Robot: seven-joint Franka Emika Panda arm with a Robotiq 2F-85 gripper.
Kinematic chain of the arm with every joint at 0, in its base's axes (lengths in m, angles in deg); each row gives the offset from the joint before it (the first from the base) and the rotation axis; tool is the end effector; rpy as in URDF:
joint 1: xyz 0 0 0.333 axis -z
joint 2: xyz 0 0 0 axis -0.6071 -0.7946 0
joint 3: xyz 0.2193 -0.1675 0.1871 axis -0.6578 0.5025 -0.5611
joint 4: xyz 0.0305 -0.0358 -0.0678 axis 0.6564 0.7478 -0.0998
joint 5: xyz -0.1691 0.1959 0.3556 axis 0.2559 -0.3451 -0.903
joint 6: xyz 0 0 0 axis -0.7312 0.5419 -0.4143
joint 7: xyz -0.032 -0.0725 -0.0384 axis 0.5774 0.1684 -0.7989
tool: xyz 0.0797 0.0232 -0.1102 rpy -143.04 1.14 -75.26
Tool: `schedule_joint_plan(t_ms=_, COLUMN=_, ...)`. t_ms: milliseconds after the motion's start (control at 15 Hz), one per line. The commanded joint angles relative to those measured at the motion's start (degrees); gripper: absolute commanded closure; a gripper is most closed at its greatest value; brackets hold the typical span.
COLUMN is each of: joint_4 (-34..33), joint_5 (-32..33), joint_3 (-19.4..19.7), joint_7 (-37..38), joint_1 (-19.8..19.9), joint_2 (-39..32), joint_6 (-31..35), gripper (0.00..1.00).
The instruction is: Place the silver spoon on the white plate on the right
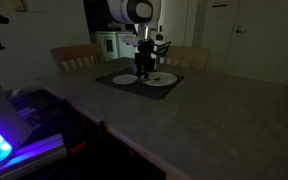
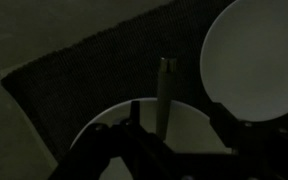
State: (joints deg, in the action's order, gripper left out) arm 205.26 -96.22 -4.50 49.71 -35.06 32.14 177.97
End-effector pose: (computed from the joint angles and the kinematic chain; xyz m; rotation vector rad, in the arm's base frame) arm 0.5765 -0.0470 0.1334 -3.0424 0.4393 0.1675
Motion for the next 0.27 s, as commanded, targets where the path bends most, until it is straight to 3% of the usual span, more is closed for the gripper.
schedule_joint_plan(t_ms=0, joint_4=4.92, joint_5=0.59, joint_3=0.07, joint_7=2.47, joint_1=-0.93, joint_2=8.30, joint_6=-2.46, gripper=0.01)
schedule_joint_plan(t_ms=200, joint_4=7.25, joint_5=0.30, joint_3=-0.08, joint_7=5.49, joint_1=-1.72, joint_2=13.20, joint_6=-5.46, gripper=0.00)
